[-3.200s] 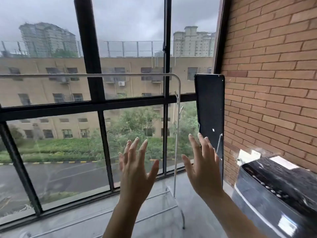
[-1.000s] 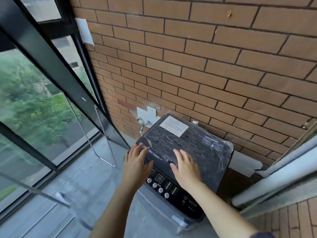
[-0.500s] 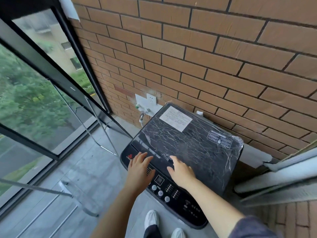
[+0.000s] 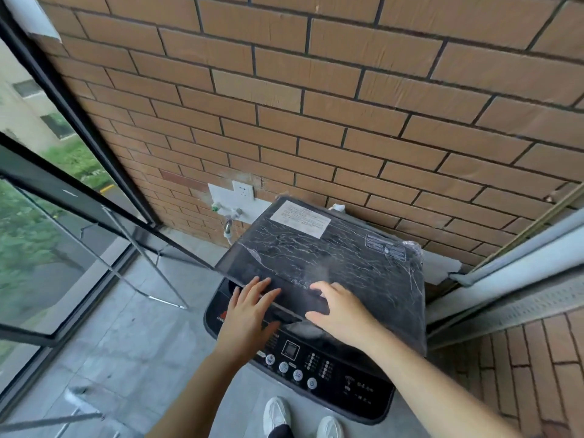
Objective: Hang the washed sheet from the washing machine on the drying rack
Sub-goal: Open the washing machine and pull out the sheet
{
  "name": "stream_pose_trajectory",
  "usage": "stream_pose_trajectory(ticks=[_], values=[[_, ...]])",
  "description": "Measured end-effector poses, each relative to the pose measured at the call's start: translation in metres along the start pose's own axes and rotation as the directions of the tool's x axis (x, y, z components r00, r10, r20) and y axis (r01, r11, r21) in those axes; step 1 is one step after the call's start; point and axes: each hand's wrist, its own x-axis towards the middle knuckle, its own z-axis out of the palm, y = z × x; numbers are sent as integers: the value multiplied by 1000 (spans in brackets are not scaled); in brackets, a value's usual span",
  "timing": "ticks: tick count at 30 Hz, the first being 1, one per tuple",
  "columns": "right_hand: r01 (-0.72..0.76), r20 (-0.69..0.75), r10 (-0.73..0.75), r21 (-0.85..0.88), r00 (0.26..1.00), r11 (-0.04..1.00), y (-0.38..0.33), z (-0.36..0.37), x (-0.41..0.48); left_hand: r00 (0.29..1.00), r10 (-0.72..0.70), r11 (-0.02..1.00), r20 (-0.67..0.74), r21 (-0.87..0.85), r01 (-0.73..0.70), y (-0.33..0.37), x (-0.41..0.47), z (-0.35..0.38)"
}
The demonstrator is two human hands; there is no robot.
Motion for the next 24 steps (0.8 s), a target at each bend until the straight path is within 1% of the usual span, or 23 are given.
stream_pose_trajectory(ticks=[3,5,7,10,13,15,18,21,24], values=[[45,-44,-50,-92,998,995,-6,-17,-9,991,19,1000,-134,-12,-21,4,15,-9],[80,-90,-94,-147,991,986,-10,-29,-13,965,35,999,-258,-9,-39,9,27,-17],[107,-112,-125,-157,986,982,-12,-43,-16,936,57,998,-347,-15,-66,14,37,-25],[166,-155,-204,-227,967,960,-11,-64,-19,911,55,994,-409,-68,-91,22,53,-40],[184,-272,-270,-303,924,935,-7,-77,-20,885,52,989,-462,-98,-110,31,79,-61],[152,-364,-297,-377,883,914,-6,-82,-20,875,53,988,-481,-102,-115,39,101,-77],[45,-515,-314,-470,798,882,-1,-90,-19,867,41,987,-496,-115,-112,52,136,-97],[-33,-571,-299,-498,765,867,5,-101,-15,864,52,991,-501,-81,-107,60,168,-108],[-91,-590,-290,-530,753,843,13,-118,-2,887,74,993,-457,-51,-110,67,194,-120]])
